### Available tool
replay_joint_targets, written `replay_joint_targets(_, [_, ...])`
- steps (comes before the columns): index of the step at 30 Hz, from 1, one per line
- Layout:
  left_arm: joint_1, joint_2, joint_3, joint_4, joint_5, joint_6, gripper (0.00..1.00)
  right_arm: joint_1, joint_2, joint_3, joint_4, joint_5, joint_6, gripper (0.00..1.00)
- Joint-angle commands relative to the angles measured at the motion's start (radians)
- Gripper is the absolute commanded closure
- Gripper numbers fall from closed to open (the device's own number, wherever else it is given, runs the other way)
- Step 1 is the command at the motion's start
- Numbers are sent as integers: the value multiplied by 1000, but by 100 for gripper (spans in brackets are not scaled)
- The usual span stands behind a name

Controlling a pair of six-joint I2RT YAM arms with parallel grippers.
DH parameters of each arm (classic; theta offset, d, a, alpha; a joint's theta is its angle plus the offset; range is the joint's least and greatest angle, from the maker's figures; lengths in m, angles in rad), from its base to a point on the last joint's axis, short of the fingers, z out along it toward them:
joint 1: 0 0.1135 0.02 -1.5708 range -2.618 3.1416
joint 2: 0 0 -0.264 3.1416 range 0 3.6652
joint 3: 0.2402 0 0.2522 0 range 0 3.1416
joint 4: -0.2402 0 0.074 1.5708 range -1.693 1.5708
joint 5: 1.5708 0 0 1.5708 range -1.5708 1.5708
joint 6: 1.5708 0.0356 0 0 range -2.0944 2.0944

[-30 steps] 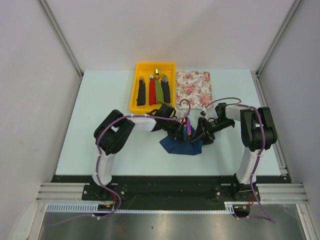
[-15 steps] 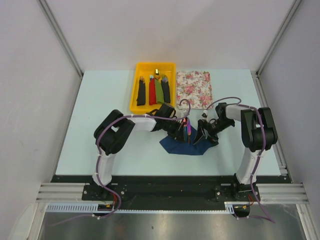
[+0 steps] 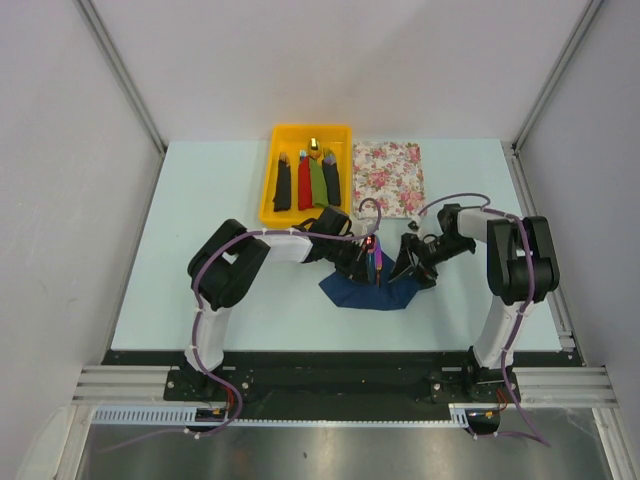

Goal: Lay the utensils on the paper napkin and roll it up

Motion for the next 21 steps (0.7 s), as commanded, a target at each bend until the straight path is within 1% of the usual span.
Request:
replay_joint_targets(1, [6, 6, 17, 14, -5, 14, 96, 1, -73, 18, 27, -106, 0, 28])
replay_joint_targets(7, [6, 7, 25, 8, -6, 15, 96, 44, -47, 32, 21, -111, 5, 34])
replay_joint_targets(14, [8, 12, 31, 5, -5, 14, 96, 81, -35, 53, 42, -115, 29, 36])
replay_joint_targets(17, [9, 15, 35, 5, -5, 11, 96, 95, -30, 56, 56, -94, 37, 39])
replay_joint_targets(19, [8, 15, 37, 5, -6, 11, 96, 98, -24, 56, 62, -62, 46, 44])
replay_joint_targets(21, [9, 15, 37, 5, -8, 11, 96, 95, -22, 59, 62, -33, 47, 51])
